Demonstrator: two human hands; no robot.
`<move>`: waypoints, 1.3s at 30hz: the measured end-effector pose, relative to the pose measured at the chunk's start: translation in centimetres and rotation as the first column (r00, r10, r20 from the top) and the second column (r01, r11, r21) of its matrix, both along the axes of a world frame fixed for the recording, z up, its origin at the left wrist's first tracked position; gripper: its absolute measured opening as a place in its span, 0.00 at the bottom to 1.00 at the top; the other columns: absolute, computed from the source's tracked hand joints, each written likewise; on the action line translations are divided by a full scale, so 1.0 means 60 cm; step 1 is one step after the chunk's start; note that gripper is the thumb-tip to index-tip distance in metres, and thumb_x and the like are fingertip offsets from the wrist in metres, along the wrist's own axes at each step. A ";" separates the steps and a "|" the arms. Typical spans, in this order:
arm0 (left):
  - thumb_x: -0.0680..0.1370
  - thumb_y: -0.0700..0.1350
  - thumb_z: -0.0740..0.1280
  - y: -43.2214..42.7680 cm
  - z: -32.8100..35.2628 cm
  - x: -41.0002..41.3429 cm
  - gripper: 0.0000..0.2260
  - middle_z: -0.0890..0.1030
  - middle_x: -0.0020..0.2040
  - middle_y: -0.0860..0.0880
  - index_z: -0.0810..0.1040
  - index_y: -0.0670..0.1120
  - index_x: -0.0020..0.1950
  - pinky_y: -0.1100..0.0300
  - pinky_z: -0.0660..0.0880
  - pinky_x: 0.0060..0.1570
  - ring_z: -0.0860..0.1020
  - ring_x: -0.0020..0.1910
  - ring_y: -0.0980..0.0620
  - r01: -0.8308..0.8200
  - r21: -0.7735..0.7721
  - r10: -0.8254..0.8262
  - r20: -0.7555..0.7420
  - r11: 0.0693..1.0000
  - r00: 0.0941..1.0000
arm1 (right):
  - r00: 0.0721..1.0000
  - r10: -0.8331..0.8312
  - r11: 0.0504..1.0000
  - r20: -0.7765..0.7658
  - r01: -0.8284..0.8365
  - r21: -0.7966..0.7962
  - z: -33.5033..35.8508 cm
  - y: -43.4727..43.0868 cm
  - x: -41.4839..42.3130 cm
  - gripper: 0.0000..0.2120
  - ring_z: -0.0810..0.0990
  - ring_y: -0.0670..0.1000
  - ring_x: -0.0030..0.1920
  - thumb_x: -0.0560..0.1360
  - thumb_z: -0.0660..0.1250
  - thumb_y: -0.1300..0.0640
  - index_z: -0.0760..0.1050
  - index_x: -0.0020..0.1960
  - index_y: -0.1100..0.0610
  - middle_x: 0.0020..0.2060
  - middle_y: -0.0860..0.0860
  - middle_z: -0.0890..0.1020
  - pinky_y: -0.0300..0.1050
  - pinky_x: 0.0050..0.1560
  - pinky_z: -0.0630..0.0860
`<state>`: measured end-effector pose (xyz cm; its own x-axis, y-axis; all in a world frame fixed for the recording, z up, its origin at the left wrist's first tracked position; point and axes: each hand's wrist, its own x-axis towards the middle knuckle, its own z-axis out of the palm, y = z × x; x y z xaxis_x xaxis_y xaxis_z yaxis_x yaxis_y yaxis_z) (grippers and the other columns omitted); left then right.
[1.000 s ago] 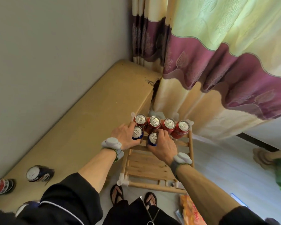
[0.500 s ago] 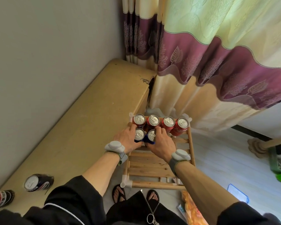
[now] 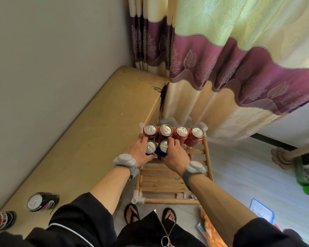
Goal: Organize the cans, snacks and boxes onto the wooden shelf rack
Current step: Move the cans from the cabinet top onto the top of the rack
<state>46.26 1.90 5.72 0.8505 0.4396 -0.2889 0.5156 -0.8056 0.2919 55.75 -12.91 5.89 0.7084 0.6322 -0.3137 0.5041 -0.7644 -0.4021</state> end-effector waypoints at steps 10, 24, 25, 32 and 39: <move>0.73 0.63 0.67 -0.010 0.003 0.000 0.26 0.78 0.58 0.48 0.66 0.49 0.64 0.50 0.77 0.47 0.78 0.54 0.45 -0.010 0.006 0.010 0.004 1.000 1.000 | 1.000 0.012 1.000 -0.002 -0.012 -0.013 0.000 -0.002 0.004 0.34 0.78 0.65 0.58 0.74 0.74 0.52 0.60 0.72 0.57 0.63 0.57 0.71 0.57 0.51 0.77; 0.73 0.62 0.68 -0.001 0.016 0.004 0.28 0.76 0.64 0.47 0.66 0.48 0.66 0.50 0.76 0.49 0.78 0.57 0.42 -0.023 -0.013 0.023 -0.027 1.000 0.999 | 1.000 0.026 0.999 -0.011 -0.027 -0.020 0.001 -0.001 0.004 0.33 0.78 0.66 0.58 0.74 0.73 0.52 0.61 0.71 0.58 0.63 0.58 0.71 0.58 0.51 0.78; 0.73 0.62 0.68 -0.001 0.016 0.004 0.28 0.76 0.64 0.47 0.66 0.48 0.66 0.50 0.76 0.49 0.78 0.57 0.42 -0.024 -0.016 0.024 -0.034 1.000 0.999 | 0.999 0.030 0.999 -0.011 -0.031 -0.023 0.002 -0.001 0.004 0.33 0.78 0.66 0.58 0.74 0.73 0.53 0.60 0.72 0.58 0.63 0.58 0.71 0.58 0.51 0.78; 0.72 0.62 0.70 -0.001 0.019 0.003 0.32 0.75 0.66 0.47 0.64 0.49 0.69 0.49 0.77 0.52 0.78 0.58 0.42 -0.039 -0.058 0.035 -0.062 0.998 0.997 | 0.997 0.073 0.995 0.037 -0.070 -0.077 0.022 -0.006 0.007 0.31 0.80 0.65 0.54 0.74 0.72 0.51 0.60 0.69 0.56 0.61 0.55 0.72 0.56 0.44 0.79; 0.73 0.58 0.69 -0.006 0.046 -0.009 0.34 0.75 0.66 0.46 0.61 0.50 0.75 0.47 0.77 0.55 0.77 0.61 0.41 -0.113 -0.035 0.110 -0.086 0.993 0.990 | 0.941 0.276 0.959 0.195 -0.255 -0.126 0.077 -0.022 0.029 0.26 0.72 0.59 0.59 0.69 0.68 0.54 0.67 0.65 0.55 0.61 0.54 0.71 0.51 0.50 0.76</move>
